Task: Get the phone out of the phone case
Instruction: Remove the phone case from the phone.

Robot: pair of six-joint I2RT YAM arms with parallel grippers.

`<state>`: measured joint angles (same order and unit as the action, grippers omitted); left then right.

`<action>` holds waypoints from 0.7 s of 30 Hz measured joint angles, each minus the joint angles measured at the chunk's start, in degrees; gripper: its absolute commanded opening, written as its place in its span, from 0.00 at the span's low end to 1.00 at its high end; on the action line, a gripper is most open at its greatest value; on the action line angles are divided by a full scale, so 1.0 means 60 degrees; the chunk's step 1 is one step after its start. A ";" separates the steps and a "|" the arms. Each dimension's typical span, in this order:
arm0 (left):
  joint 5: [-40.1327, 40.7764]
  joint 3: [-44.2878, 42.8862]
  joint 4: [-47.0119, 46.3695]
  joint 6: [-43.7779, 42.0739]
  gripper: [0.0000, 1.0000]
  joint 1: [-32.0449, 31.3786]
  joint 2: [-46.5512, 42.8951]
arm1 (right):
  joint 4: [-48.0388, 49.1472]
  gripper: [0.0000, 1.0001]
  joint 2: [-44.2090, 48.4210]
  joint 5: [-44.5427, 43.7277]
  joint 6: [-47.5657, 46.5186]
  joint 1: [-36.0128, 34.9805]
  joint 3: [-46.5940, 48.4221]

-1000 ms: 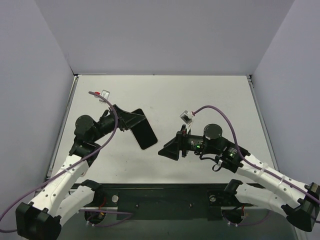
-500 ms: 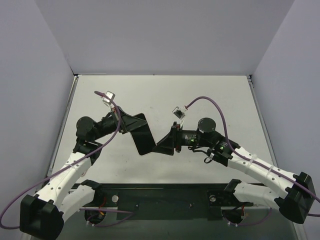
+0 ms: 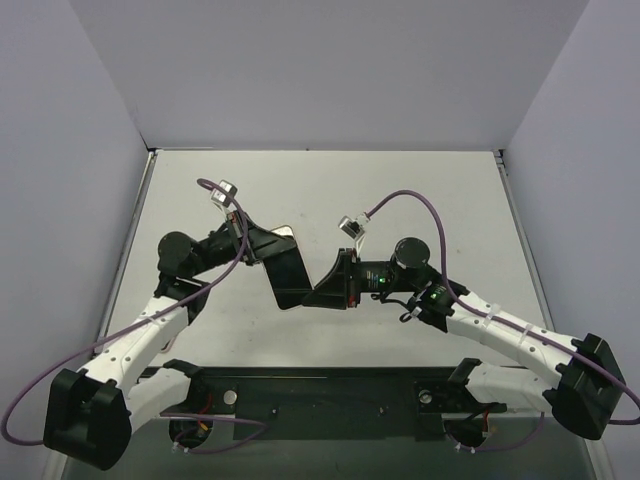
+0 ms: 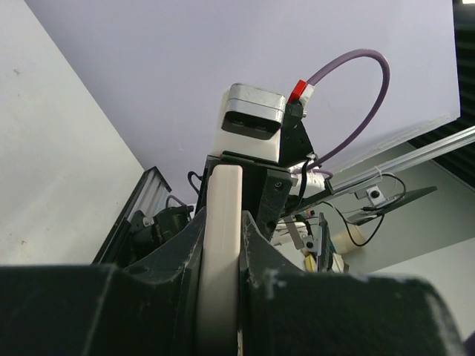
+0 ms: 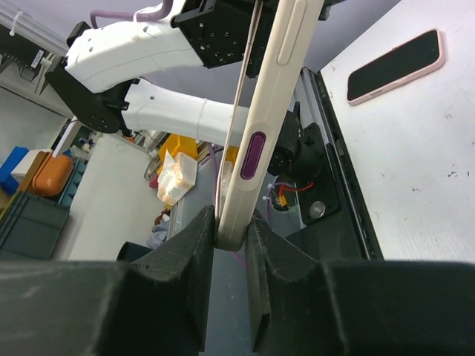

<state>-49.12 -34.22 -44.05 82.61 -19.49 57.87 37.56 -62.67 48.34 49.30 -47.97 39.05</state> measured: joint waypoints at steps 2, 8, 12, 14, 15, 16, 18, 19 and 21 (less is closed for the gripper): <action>-0.0149 0.0018 -0.0251 0.0189 0.00 0.0000 0.0175 | -0.0015 0.00 0.0000 0.0051 -0.0004 0.0007 -0.0033; -0.0568 0.0040 -0.1705 0.0630 0.00 -0.0007 0.0678 | 0.0240 0.00 0.0004 0.0138 0.0000 0.0015 -0.0200; -0.0976 0.0171 -0.2346 0.1024 0.00 -0.0069 0.1147 | -0.0823 0.00 0.0299 -0.0721 -0.1341 -0.0484 -0.0157; -0.1195 0.0331 -0.2335 0.1129 0.00 -0.0153 0.1206 | -0.2014 0.00 0.0528 -0.1486 -0.2259 -0.1060 0.0168; -0.1286 0.0419 -0.2346 0.1184 0.00 -0.0197 0.1195 | -0.2514 0.00 0.0576 -0.1781 -0.2619 -0.1333 0.0346; -0.1355 0.0470 -0.2346 0.1206 0.00 -0.0204 0.1184 | -0.2816 0.00 0.0576 -0.1982 -0.2856 -0.1497 0.0455; -0.1406 0.0535 -0.2412 0.1213 0.00 -0.0226 0.1206 | -0.3111 0.00 0.0561 -0.2222 -0.3122 -0.1647 0.0557; -0.1413 0.0561 -0.2466 0.1253 0.00 -0.0248 0.1260 | -0.3249 0.00 0.0550 -0.2299 -0.3238 -0.1701 0.0623; -0.1421 0.0586 -0.2616 0.1421 0.00 -0.0295 0.1413 | -0.3530 0.00 0.0495 -0.2379 -0.3395 -0.1774 0.0790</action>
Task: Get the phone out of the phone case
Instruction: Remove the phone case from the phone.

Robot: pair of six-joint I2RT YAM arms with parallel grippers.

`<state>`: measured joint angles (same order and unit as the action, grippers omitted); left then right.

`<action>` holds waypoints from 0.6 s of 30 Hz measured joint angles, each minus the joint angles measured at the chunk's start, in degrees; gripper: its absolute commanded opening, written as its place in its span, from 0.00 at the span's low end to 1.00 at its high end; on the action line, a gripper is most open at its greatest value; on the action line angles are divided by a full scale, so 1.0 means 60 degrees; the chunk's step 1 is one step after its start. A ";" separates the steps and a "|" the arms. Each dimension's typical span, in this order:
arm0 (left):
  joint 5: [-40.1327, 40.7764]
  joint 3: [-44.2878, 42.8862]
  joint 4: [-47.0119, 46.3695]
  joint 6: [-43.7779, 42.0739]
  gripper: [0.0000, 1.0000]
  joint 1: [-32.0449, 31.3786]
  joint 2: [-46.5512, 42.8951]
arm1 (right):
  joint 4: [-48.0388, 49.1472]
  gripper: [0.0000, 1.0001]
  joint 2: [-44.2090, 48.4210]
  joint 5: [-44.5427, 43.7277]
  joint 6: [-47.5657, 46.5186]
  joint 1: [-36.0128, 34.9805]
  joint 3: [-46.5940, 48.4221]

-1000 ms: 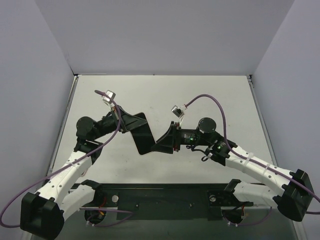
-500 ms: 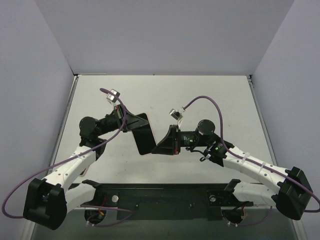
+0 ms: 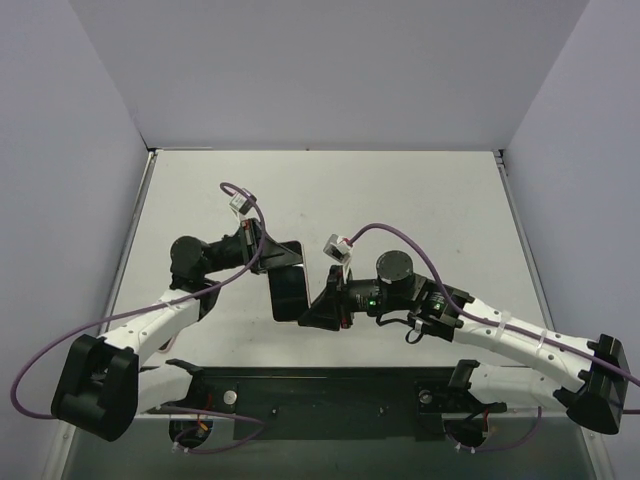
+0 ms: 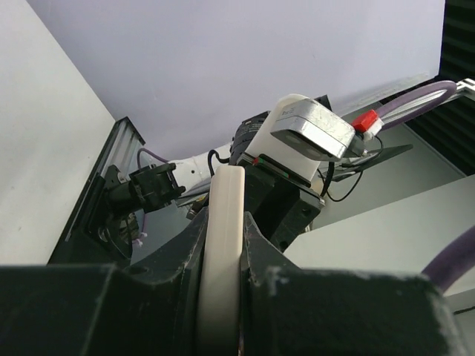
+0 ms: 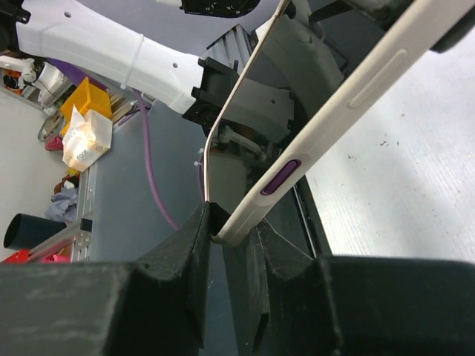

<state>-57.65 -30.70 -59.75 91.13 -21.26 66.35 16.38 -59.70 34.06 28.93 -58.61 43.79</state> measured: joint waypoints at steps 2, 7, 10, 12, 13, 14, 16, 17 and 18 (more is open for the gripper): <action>0.0015 0.0004 -0.0171 0.0208 0.00 -0.0062 0.0193 | -0.0215 0.00 -0.0062 -0.0033 -0.0102 -0.0044 0.0135; 0.0146 0.0022 -0.0765 0.0885 0.00 -0.0390 0.0725 | -0.0922 0.00 -0.0215 -0.0091 -0.0597 -0.0255 0.0586; 0.0368 0.0025 -0.1566 0.1588 0.00 -0.0648 0.1191 | -0.1377 0.00 -0.0324 -0.0058 -0.0940 -0.0353 0.0980; 0.0444 0.0029 -0.2007 0.2036 0.00 -0.0743 0.1453 | -0.1508 0.00 -0.0426 -0.0058 -0.1195 -0.0437 0.1166; 0.0481 0.0055 -0.2189 0.2244 0.00 -0.0790 0.1559 | -0.1526 0.00 -0.0477 -0.0069 -0.1355 -0.0495 0.1224; 0.0448 0.0087 -0.2291 0.2404 0.00 -0.0823 0.1617 | -0.1585 0.00 -0.0510 -0.0076 -0.1541 -0.0572 0.1260; 0.0415 0.0237 -0.2306 0.2718 0.00 -0.0860 0.1654 | -0.1679 0.00 -0.0510 -0.0189 -0.1967 -0.0754 0.1304; 0.0423 0.0306 -0.2295 0.2867 0.00 -0.0885 0.1661 | -0.1701 0.00 -0.0506 -0.0306 -0.2160 -0.0845 0.1311; 0.0433 0.0361 -0.2269 0.2965 0.00 -0.0889 0.1665 | -0.1738 0.00 -0.0499 -0.0444 -0.2335 -0.0922 0.1311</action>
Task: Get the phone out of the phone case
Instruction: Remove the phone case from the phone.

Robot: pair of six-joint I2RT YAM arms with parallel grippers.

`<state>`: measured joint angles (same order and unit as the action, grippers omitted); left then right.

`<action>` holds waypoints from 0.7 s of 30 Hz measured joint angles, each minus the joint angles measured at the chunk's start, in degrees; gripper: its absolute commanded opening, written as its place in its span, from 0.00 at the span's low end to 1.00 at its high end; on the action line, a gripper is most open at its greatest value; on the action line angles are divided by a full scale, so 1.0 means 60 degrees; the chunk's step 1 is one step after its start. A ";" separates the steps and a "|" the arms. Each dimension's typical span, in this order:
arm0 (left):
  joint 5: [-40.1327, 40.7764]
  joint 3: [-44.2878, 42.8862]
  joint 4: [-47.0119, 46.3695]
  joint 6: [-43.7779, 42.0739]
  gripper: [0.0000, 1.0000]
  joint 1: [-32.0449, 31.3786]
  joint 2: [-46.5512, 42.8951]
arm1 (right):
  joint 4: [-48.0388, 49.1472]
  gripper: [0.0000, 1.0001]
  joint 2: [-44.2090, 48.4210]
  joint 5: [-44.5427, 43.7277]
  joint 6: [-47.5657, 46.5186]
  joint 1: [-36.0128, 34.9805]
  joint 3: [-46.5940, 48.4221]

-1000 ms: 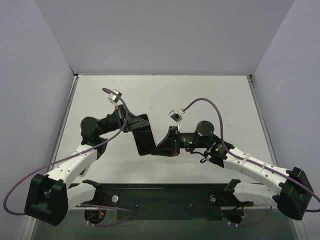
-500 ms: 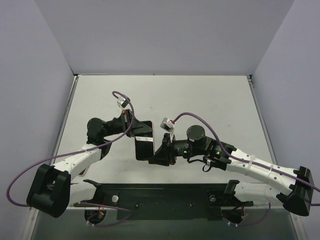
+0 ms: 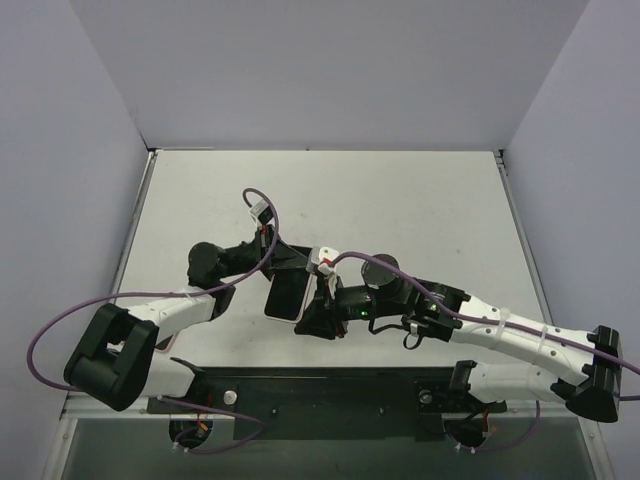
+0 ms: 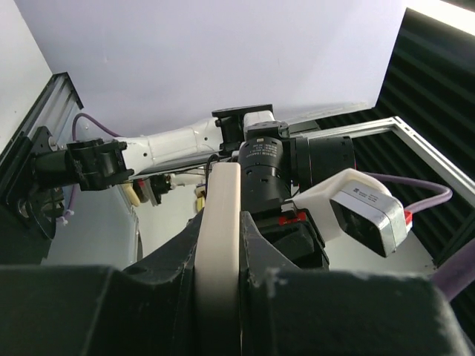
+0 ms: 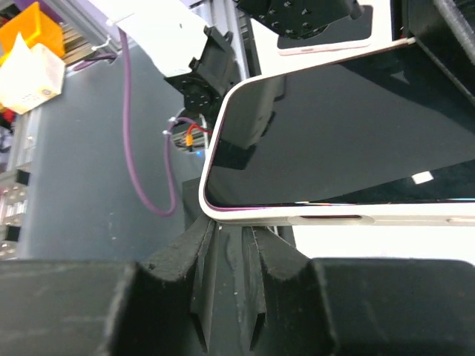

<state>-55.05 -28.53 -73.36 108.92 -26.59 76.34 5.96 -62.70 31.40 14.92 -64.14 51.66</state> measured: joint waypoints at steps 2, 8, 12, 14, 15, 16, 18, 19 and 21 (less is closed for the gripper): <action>0.0084 0.0018 0.0051 0.0095 0.00 0.0004 0.0000 | 0.0018 0.00 0.0062 -0.0393 -0.0277 -0.0120 -0.0029; 0.1049 0.0022 0.0262 0.0025 0.00 0.0047 -0.0091 | 0.0525 0.08 0.0699 -0.1745 -0.0521 -0.0197 -0.0616; 0.1993 0.0025 0.1366 -0.0871 0.00 0.0149 -0.0903 | 0.0925 0.32 0.0882 -0.2765 0.0055 -0.0124 -0.1031; 0.2484 0.0015 0.2335 -0.1745 0.00 0.0168 -0.1705 | 0.0980 0.40 0.0874 -0.3253 0.0670 -0.0062 -0.1177; 0.2703 -0.0029 0.2903 -0.2240 0.00 0.0189 -0.2131 | 0.0947 0.40 0.0852 -0.3526 0.1115 -0.0047 -0.1206; 0.2918 -0.0098 0.3468 -0.2696 0.00 0.0200 -0.2521 | 0.0940 0.45 0.0812 -0.3708 0.1530 0.0004 -0.1206; 0.3559 -0.0382 0.4969 -0.3920 0.00 0.0251 -0.3464 | 0.0951 0.49 0.0736 -0.3894 0.2167 0.0073 -0.1206; 0.3872 -0.0561 0.5683 -0.4539 0.00 0.0251 -0.3901 | 0.1005 0.49 0.0692 -0.3912 0.2426 0.0138 -0.1206; 0.4342 -0.0874 0.6736 -0.5501 0.00 0.0284 -0.4499 | 0.1180 0.51 0.0663 -0.3778 0.2754 0.0324 -0.1271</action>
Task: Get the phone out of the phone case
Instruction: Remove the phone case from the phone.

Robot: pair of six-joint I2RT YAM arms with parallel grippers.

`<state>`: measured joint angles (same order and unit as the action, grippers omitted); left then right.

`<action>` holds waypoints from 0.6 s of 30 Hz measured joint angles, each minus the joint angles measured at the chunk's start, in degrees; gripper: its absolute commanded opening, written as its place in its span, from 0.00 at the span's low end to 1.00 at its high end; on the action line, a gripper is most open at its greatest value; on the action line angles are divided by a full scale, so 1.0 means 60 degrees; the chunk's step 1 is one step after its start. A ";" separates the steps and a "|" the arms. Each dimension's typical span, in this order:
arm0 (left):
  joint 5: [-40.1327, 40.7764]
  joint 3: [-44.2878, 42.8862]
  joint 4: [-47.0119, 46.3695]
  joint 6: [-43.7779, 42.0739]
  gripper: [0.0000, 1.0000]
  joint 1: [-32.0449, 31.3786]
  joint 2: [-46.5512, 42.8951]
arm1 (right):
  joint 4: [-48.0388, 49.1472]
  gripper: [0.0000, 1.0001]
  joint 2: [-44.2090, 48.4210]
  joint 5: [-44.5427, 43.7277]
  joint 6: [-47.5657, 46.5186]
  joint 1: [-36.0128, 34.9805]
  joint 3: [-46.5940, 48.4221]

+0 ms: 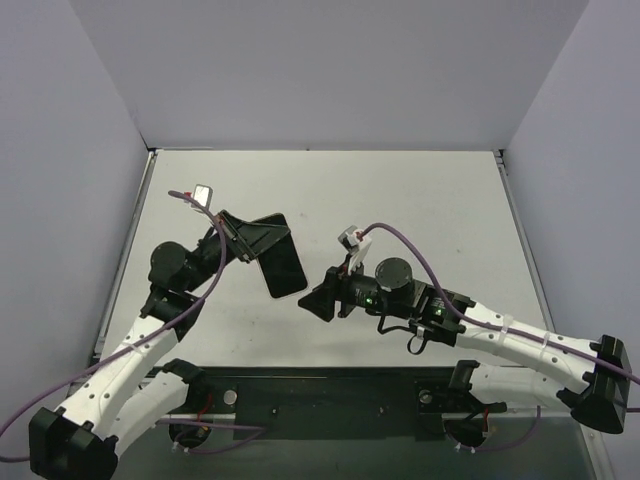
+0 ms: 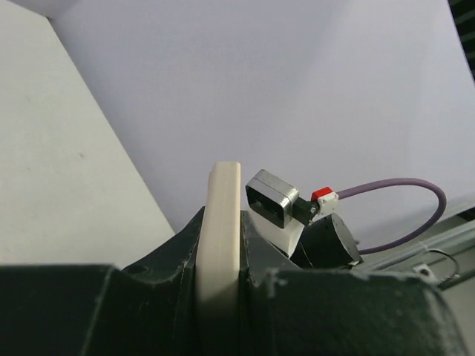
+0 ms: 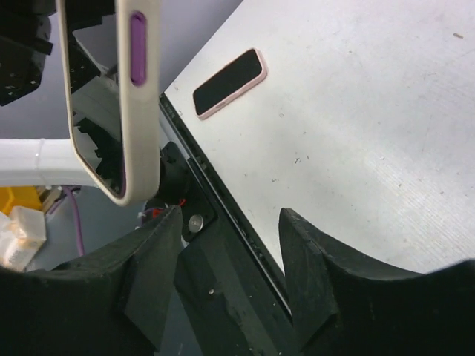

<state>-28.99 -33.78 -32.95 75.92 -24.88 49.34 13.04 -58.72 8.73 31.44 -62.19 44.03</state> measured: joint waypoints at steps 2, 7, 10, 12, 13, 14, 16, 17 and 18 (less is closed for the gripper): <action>0.0204 -0.0317 0.0831 -0.0743 0.00 0.0189 -0.0295 | 0.0219 0.51 0.0007 0.0554 0.0350 0.0415 -0.0142; 0.0412 -0.0543 0.1497 -0.1260 0.00 0.0729 -0.0044 | 0.1322 0.66 -0.0036 0.1945 0.1384 0.1934 -0.0528; 0.0911 -0.0117 0.0940 -0.0841 0.00 0.0721 -0.0011 | 0.2342 0.74 -0.0211 0.2244 0.1963 0.2011 -0.0554; 0.1432 0.0521 -0.0146 -0.0233 0.00 0.0688 -0.0022 | 0.3424 0.75 -0.0382 0.2233 0.2364 0.1865 -0.0729; 0.1796 0.0936 -0.0776 0.0080 0.00 0.0656 -0.0022 | 0.3880 0.75 -0.0463 0.2197 0.2546 0.1785 -0.0849; 0.2160 0.1348 -0.1297 0.0390 0.00 0.0619 -0.0018 | 0.4426 0.74 -0.0590 0.2102 0.2736 0.1668 -0.0998; 0.2911 0.2109 -0.2098 0.0925 0.00 0.0514 0.0036 | 0.5304 0.71 -0.0954 0.1880 0.3020 0.1366 -0.1213; 0.3198 0.2371 -0.2419 0.1133 0.00 0.0437 0.0098 | 0.5566 0.71 -0.1162 0.1723 0.3064 0.1209 -0.1257; 0.3432 0.2521 -0.2637 0.1279 0.00 0.0372 0.0142 | 0.5781 0.70 -0.1406 0.1588 0.3104 0.1082 -0.1268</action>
<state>-8.40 -18.65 -48.77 83.59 -22.65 50.19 47.72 -67.16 18.26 50.06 -55.70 36.42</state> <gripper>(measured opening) 0.232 0.722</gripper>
